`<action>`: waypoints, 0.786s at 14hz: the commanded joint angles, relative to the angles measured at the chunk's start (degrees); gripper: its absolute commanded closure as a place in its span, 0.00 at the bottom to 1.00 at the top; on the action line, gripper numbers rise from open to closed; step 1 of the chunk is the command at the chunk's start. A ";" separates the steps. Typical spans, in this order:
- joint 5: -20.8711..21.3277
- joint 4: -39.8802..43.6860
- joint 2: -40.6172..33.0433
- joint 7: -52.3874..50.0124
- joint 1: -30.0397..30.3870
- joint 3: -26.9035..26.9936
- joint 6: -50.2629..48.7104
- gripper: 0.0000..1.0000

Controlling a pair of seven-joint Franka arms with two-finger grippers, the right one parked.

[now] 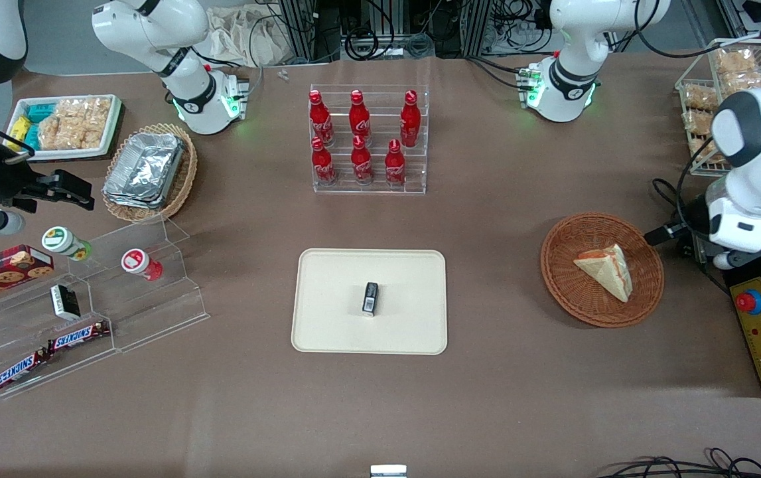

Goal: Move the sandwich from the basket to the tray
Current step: 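Lower the open left gripper over the wrapped sandwich in the basket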

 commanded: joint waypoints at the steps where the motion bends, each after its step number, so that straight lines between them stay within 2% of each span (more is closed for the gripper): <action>1: -0.27 -1.51 4.21 -3.96 -0.54 -0.28 5.52 0.00; 4: -0.71 -1.42 9.23 -7.21 -1.85 -0.46 11.15 0.00; 7: -4.21 -1.42 11.96 -7.66 -2.56 -0.63 15.89 0.00; 8: -5.44 -1.42 12.75 -7.66 -3.26 -0.63 16.69 0.00; 11: -5.54 -1.33 15.21 -7.66 -3.53 -0.63 16.88 0.00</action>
